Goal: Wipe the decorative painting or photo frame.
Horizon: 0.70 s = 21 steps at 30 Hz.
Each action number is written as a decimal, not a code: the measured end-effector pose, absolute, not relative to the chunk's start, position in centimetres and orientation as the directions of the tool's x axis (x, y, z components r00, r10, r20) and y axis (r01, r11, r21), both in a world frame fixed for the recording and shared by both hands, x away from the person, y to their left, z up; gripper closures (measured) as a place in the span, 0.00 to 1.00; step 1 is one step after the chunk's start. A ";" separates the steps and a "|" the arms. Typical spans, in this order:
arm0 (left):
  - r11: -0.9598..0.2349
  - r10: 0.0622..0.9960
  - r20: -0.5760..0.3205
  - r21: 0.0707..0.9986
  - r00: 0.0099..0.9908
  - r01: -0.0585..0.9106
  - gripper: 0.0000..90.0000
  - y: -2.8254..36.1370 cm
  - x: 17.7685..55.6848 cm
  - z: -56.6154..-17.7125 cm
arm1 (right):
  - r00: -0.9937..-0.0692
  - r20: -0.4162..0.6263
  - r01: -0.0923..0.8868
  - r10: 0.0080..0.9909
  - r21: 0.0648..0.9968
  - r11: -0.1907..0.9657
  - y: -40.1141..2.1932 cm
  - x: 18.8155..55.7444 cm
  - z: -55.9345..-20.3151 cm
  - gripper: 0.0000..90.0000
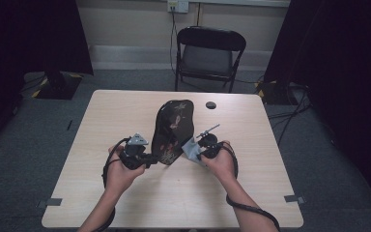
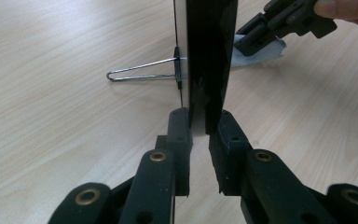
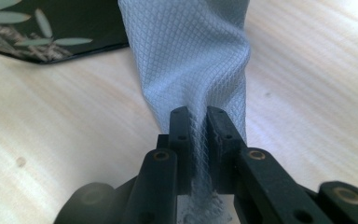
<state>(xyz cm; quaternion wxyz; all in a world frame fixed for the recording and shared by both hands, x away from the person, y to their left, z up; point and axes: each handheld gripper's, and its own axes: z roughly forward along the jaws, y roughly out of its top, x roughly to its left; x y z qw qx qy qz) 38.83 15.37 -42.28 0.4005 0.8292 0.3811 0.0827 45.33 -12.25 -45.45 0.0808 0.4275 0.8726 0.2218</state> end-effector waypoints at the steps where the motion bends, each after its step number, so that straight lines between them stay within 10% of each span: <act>1: -0.389 0.700 -0.167 0.726 0.694 0.567 0.87 15.4 38.8 -42.3 | -0.627 0.053 0.708 0.778 0.456 0.539 -12.2 45.2 -45.5 0.91; 21: -0.371 0.715 -0.199 0.705 0.670 0.605 0.79 16.2 38.2 -42.0 | -0.594 0.027 0.695 0.804 0.522 0.495 -16.5 41.9 -45.0 0.90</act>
